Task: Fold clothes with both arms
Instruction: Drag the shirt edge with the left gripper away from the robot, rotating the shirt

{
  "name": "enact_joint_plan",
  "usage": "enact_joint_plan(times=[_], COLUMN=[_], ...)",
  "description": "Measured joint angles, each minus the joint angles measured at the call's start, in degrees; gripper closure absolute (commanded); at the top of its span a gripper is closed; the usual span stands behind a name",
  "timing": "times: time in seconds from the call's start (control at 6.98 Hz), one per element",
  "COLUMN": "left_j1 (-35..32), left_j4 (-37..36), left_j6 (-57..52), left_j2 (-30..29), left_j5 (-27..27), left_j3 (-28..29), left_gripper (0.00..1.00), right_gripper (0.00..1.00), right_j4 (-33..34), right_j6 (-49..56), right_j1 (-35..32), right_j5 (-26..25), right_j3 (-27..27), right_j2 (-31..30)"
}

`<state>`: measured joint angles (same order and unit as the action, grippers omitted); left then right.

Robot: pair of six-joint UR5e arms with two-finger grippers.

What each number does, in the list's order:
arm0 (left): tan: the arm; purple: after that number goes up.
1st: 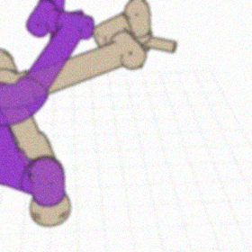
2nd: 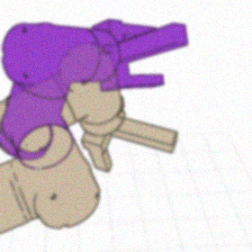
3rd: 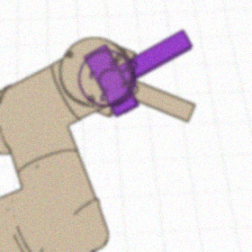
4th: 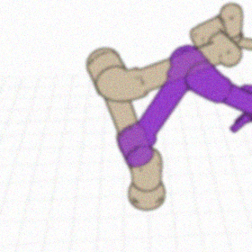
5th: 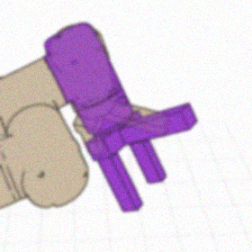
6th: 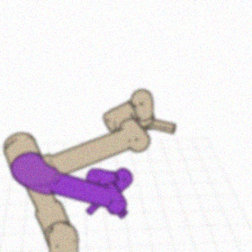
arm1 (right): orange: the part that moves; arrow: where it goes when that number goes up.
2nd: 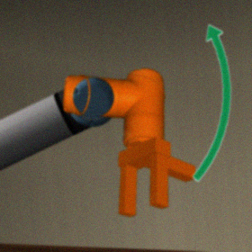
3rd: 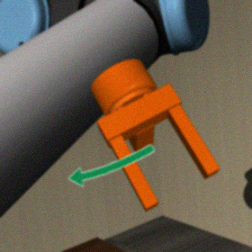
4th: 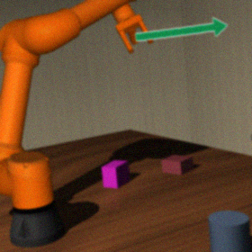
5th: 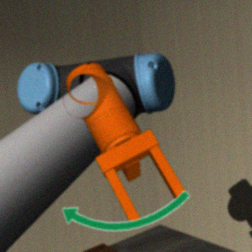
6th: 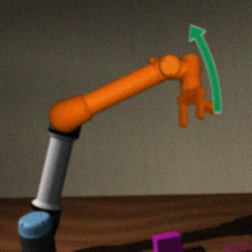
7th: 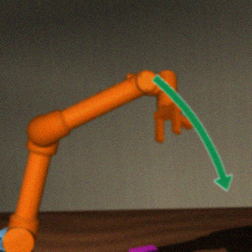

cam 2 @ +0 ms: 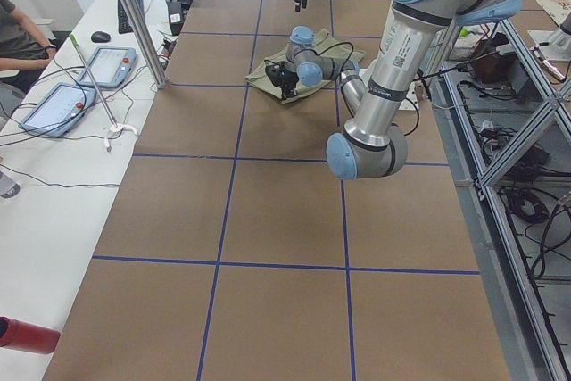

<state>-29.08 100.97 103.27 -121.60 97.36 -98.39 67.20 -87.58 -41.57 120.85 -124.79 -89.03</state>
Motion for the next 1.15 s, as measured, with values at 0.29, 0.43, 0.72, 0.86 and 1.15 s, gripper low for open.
enact_joint_plan(times=[0.29,0.43,0.72,0.86,1.15], left_j1=[-4.06,-5.84,-9.72,-11.28,-12.82], left_j4=[0.49,1.15,5.19,7.81,15.51], left_j6=[-2.27,-3.47,-7.12,-8.93,-11.40], left_j2=[-2.90,-5.42,-9.12,-10.87,-16.23], left_j5=[-0.92,-1.42,-1.72,-2.10,-5.32], left_j3=[5.82,9.45,16.51,20.45,30.32], left_gripper=[1.00,1.00,1.00,1.00,1.00], right_gripper=[0.00,0.00,0.00,0.00,0.00], right_j4=[-0.04,-0.04,-0.01,-0.02,-0.04], right_j6=[-0.01,0.01,0.02,-0.02,-0.05], right_j1=[-0.24,-0.30,-0.30,-0.30,-0.43], right_j5=[-0.06,-0.12,-0.28,-0.28,-0.35], right_j3=[-0.01,0.06,0.14,0.14,-0.14], right_j2=[0.07,0.08,0.14,0.15,0.17])
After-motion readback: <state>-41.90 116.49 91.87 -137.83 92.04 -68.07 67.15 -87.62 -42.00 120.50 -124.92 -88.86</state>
